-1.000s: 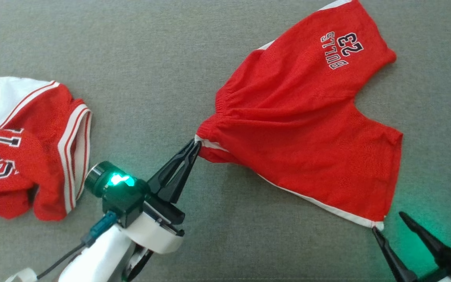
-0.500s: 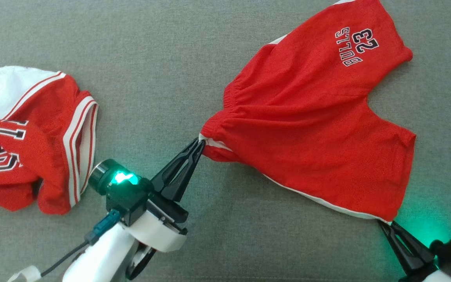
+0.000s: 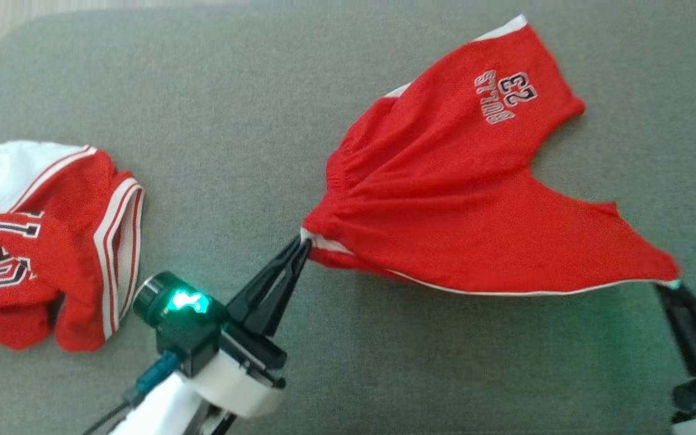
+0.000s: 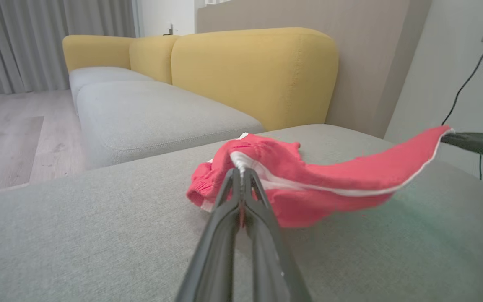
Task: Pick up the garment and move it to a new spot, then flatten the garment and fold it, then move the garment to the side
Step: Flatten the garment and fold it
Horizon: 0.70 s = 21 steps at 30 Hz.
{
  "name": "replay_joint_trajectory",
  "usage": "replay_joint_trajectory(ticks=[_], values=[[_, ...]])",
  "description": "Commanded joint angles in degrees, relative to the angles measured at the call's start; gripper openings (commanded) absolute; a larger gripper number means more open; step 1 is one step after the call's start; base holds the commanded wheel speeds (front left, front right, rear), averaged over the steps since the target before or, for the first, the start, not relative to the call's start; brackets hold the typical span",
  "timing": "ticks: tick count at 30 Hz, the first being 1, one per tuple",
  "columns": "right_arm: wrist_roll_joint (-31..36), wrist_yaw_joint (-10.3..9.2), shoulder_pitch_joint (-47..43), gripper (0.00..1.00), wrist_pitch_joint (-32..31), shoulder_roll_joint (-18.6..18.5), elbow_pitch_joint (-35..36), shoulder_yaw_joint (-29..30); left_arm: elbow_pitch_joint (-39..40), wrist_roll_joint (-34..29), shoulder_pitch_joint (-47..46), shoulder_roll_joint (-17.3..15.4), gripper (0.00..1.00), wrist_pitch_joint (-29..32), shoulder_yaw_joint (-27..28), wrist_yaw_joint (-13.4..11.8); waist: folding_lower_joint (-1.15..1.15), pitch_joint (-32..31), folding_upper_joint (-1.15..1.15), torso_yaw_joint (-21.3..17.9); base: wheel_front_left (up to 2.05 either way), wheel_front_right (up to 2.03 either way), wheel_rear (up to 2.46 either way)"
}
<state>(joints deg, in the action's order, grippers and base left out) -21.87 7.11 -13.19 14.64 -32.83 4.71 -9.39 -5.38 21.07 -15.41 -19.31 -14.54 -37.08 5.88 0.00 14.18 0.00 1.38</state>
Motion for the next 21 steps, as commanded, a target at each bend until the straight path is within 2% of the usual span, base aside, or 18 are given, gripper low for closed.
replay_joint_trajectory(ticks=[1, 4, 9, 11, 16, 18, 19, 21], values=[[-1.13, 0.37, -1.75, 0.0, 0.35, -2.7, 3.28, 1.9, 2.84, -0.9, -0.24, -1.71, 0.0, -0.46, 2.13, -0.21, 0.0, -1.71, 0.0, -0.63, 0.0, 0.0, 0.0], [-2.45, 0.37, -4.93, 0.0, 0.03, -3.25, 7.52, 6.6, 6.32, -1.14, 1.13, -2.48, 0.0, -0.45, 2.05, -0.66, 0.0, -2.57, 0.0, -0.42, 0.0, 0.0, 0.0], [-3.36, 0.37, -9.01, 0.0, -4.36, -2.62, 15.33, 13.13, 13.1, -1.24, 3.04, -4.23, 0.0, 1.73, 1.2, -0.96, 0.0, -2.16, 0.0, 0.69, 0.0, 0.0, 0.0], [-5.51, 0.37, -7.26, 0.0, -7.92, -3.61, 16.91, 14.5, 14.84, 0.77, 2.73, -3.34, 0.0, 3.1, 0.78, -0.65, 0.0, -0.55, 0.0, 1.42, 0.0, 0.0, 0.0], [-8.39, 0.37, 1.44, 0.0, -12.97, -7.23, 13.82, 12.27, 12.68, 3.76, 0.16, -0.53, 0.0, 4.52, 0.45, -0.25, 0.0, 2.5, 0.0, 2.39, 0.0, 0.0, 0.0], [-10.11, 0.37, 10.24, 0.0, -16.66, -9.58, 8.81, 9.1, 9.2, 5.87, -2.42, 1.61, 0.0, 6.19, -0.11, 0.11, 0.0, 4.77, 0.0, 3.52, 0.0, 0.0, 0.0], [-10.11, 0.37, 10.24, 0.0, -16.66, -9.58, 8.81, 9.1, 9.2, 5.87, -2.42, 1.61, 0.0, 6.19, -0.11, 0.11, 0.0, 4.77, 0.0, 3.52, 0.0, 0.0, 0.0], [-11.52, 0.37, 16.56, 0.0, -18.89, -11.0, 5.07, 6.38, 6.89, 7.43, -4.05, 3.05, 0.0, 7.04, -0.07, 0.27, 0.0, 6.22, 0.0, 4.44, 0.0, 0.0, 0.0]])
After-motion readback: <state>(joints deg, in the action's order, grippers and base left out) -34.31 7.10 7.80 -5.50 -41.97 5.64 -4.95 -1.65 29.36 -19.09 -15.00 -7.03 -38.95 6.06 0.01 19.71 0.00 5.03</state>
